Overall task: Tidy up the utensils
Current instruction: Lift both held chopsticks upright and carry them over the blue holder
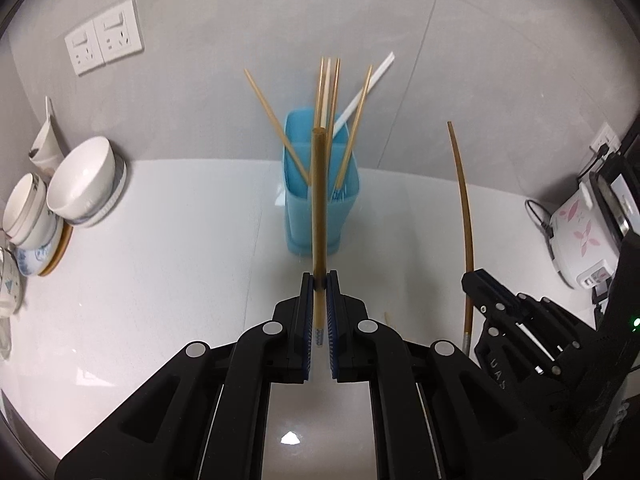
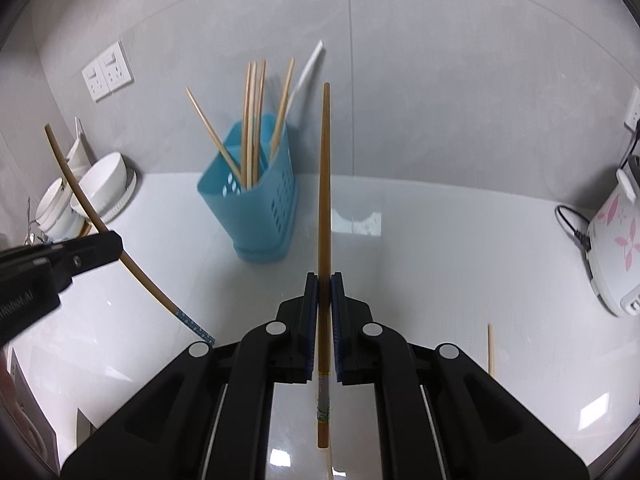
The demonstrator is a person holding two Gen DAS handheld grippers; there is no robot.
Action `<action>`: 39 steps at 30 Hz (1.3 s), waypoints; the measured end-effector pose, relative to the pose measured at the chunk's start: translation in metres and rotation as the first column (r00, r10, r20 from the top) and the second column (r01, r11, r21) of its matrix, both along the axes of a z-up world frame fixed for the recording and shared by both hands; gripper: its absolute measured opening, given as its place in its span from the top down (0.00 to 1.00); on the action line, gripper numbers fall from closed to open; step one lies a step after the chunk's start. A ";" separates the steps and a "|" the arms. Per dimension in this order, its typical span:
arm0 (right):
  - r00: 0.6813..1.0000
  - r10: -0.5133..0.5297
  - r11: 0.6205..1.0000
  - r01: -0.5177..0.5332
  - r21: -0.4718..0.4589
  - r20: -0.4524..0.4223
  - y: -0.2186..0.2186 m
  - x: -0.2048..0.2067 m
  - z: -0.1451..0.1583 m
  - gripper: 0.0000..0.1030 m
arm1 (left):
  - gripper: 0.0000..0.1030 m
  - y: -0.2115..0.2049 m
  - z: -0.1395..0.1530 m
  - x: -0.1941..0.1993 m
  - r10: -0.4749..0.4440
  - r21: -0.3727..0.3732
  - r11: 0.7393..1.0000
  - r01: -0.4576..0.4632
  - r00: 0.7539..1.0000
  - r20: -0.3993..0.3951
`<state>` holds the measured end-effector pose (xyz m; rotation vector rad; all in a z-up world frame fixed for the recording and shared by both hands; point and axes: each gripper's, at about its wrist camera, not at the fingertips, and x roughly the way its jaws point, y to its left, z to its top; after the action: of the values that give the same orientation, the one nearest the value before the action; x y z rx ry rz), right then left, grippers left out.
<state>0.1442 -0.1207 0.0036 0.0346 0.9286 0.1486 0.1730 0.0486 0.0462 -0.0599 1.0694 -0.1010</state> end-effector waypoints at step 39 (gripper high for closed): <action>0.960 0.009 0.988 -0.053 0.147 0.281 0.030 0.109 0.066 0.94 | 0.94 0.025 0.039 0.137 0.015 -0.060 0.998 -0.005 0.986 0.167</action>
<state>0.2535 -0.0911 0.0695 0.1377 0.6333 0.2474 0.3104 0.0733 0.0854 -0.1081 0.8986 -0.1265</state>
